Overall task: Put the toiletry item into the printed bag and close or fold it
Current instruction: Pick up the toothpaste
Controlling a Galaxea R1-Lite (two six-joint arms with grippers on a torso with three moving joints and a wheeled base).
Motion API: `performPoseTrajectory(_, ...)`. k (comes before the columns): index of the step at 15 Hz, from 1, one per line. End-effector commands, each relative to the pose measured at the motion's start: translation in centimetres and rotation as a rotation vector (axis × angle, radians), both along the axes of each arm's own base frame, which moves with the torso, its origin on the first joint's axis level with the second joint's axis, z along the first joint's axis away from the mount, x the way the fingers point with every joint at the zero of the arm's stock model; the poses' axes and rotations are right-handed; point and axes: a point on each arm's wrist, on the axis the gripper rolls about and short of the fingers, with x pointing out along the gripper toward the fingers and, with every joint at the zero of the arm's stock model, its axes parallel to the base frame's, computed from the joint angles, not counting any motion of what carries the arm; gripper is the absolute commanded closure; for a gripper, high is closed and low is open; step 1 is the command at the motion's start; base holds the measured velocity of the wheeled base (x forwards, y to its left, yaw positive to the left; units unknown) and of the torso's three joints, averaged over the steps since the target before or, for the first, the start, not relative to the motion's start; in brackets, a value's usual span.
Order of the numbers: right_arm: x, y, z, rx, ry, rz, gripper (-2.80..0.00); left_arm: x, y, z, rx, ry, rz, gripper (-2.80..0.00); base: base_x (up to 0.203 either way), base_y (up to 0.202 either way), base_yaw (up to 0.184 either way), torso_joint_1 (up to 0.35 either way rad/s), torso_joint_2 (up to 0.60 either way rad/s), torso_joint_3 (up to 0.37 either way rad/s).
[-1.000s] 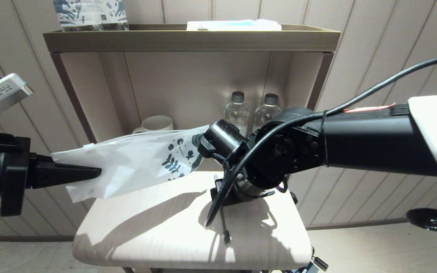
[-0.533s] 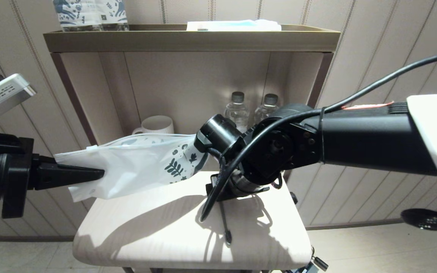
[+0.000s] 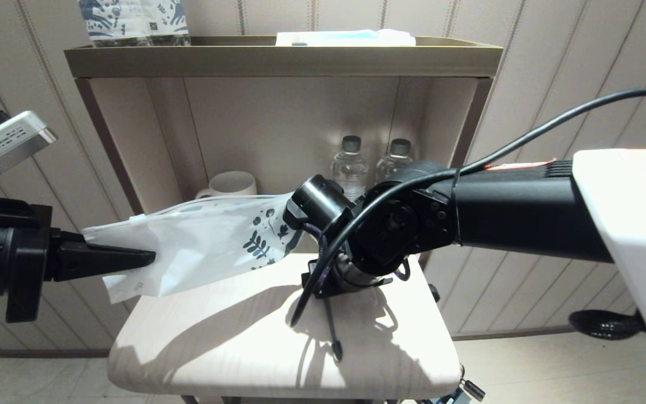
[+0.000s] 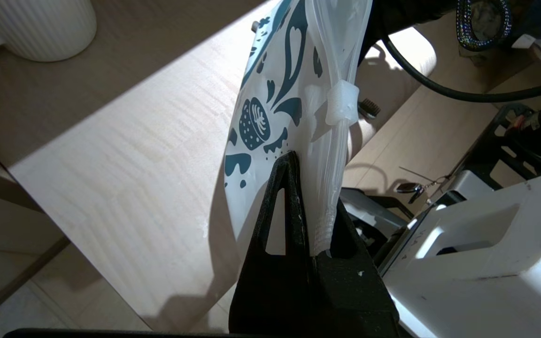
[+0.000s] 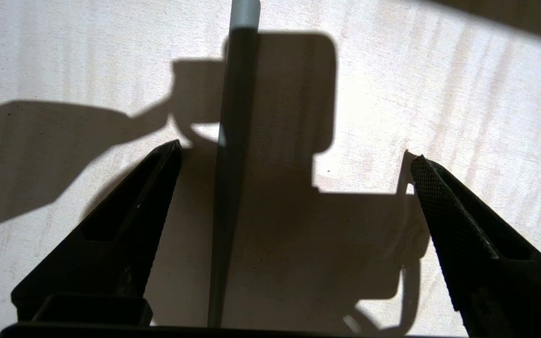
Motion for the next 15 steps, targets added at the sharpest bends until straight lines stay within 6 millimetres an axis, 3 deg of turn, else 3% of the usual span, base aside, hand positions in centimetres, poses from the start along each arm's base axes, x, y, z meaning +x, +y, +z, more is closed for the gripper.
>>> performPoseTrajectory(1, -0.02, 0.03, -0.27, -0.010, 0.008, -0.003, -2.80, 0.00, 0.01, -0.02, -0.001, 0.002, -0.003, 0.00, 0.000, 0.000, 0.000, 0.000, 0.00, 0.000)
performPoseTrajectory(2, 0.00, -0.02, -0.25, -0.008, 0.008, -0.005, 0.00, 0.00, 0.01, 0.03, -0.001, 0.001, -0.002, 0.00, 0.000, 0.000, 0.000, 0.000, 0.00, 0.000)
performPoseTrajectory(6, -0.11, -0.14, -0.35, -0.013, 0.013, -0.005, 0.00, 0.26, -0.07, 0.02, -0.001, 0.003, -0.004, 0.00, 0.000, 0.000, 0.000, 0.000, 0.00, 0.000)
performPoseTrajectory(7, -0.06, -0.18, -0.35, -0.013, 0.013, -0.006, -2.80, 0.30, -0.07, 0.00, 0.000, 0.004, -0.003, 0.00, 0.000, 0.000, 0.000, 0.000, 0.00, 0.000)
performPoseTrajectory(15, -0.12, 0.00, -0.15, -0.006, 0.007, -0.002, -2.80, 0.30, -0.07, 0.01, 0.000, 0.003, -0.004, 0.00, 0.000, 0.000, 0.000, 0.000, 0.00, 0.000)
